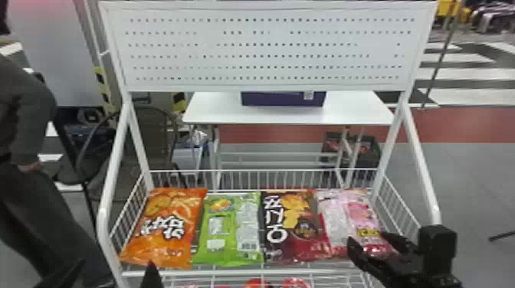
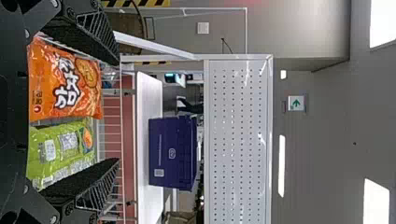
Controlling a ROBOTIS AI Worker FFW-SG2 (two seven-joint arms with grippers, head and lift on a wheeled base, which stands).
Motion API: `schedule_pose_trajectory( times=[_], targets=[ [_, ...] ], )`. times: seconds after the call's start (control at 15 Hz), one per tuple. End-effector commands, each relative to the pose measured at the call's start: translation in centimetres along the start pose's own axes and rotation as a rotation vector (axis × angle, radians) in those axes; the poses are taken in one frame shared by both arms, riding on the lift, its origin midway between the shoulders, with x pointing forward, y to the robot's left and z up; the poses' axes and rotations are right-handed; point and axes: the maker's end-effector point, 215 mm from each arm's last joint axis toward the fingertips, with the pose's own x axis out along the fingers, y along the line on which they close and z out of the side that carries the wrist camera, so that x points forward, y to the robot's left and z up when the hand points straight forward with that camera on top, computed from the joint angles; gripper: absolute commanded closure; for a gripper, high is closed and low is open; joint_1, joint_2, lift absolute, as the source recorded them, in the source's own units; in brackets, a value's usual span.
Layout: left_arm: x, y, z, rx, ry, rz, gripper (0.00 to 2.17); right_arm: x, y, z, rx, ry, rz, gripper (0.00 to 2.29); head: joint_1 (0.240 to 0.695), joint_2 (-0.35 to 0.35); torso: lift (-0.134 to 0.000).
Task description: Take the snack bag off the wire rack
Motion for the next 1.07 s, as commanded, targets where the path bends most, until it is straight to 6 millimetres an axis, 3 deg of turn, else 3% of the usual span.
schedule_pose_trajectory(
  times=[0.0,0.13,0.2,0.27,0.33,0.53,0.73,1.0],
  targets=[
    [0.0,0.0,-0.3,0.0,0.003,0.001,0.16,0.6,0.4,-1.0,-0.009,0.035,0.008,0.32,0.499,0.0,0.0],
    [0.0,0.0,-0.2,-0.002,0.0,0.002,0.16,0.4,0.2,-1.8,-0.014,0.057,0.003,0.59,0.499,0.0,0.0],
    [0.0,-0.1,-0.2,-0.004,-0.001,0.0,0.16,0.3,0.4,-2.1,-0.012,0.063,0.009,0.89,0.499,0.0,0.0],
    [0.1,-0.2,-0.1,-0.004,-0.004,-0.003,0.16,0.1,0.5,-1.9,-0.015,0.069,0.013,1.75,0.499,0.0,0.0],
    [0.1,-0.3,-0.1,-0.005,-0.002,-0.004,0.16,-0.4,0.4,-1.6,-0.01,0.066,0.012,2.02,0.499,0.0,0.0],
    [0.2,-0.3,-0.1,-0.007,-0.003,-0.004,0.16,-1.0,0.3,-1.0,-0.002,0.058,0.017,2.22,0.499,0.0,0.0],
    [0.2,-0.3,-0.1,-0.007,-0.005,-0.002,0.16,-2.4,0.4,0.1,0.017,0.023,0.016,2.22,0.499,0.0,0.0],
    [0.4,-0.2,-0.2,-0.009,-0.009,0.001,0.16,-7.9,0.5,6.7,0.048,-0.118,0.016,2.22,0.499,0.0,0.0]
  ],
)
